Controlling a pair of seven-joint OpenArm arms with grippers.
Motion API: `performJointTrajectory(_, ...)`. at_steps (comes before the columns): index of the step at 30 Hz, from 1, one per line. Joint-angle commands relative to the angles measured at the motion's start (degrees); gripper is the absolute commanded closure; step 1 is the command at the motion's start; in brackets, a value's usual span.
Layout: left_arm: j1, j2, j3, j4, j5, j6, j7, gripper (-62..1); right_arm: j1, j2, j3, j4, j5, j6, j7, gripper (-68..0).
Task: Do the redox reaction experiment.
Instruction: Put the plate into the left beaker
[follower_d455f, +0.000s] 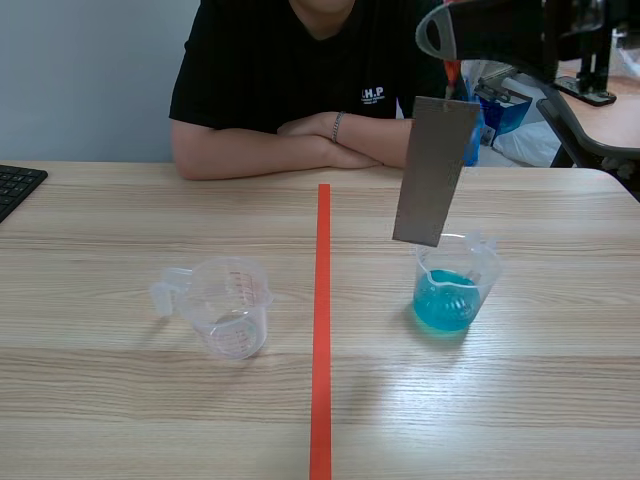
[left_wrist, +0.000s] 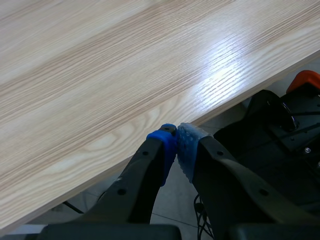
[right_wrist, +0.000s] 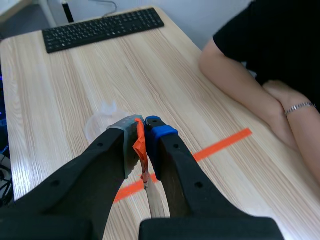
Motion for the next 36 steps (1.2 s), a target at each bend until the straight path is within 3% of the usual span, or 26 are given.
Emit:
performJointTrajectory(1, 0.0, -0.2, -0.5, -0.2, -0.4, -0.2, -1.2, -4.1, 2.1, -1.2, -0.8, 0.3, -0.7, 0.7, 1.0, -1.5)
performJointTrajectory(16, 0.0, -0.1, -0.5, -0.2, -0.3, -0.2, -1.2, -4.1, 7.3, -16.3, -11.4, 0.3, -12.9, -0.7, 0.9, -1.5)
performJointTrajectory(20, 0.0, 0.0, -0.5, -0.2, -0.4, -0.2, -1.2, -4.1, 8.3, -19.9, -13.8, 0.3, -15.8, -2.2, 0.8, -1.5)
performJointTrajectory(28, 0.0, 0.0, -0.5, -0.2, -0.3, -0.2, -1.2, -4.1, 8.7, -26.1, -17.7, 0.2, -21.8, -2.2, 0.8, -1.5)
performJointTrajectory(36, 0.0, 0.0, -0.5, -0.2, -0.3, -0.2, -1.2, -4.1, 8.7, -30.4, -19.8, 0.0, -26.4, -4.4, 0.8, -1.5)
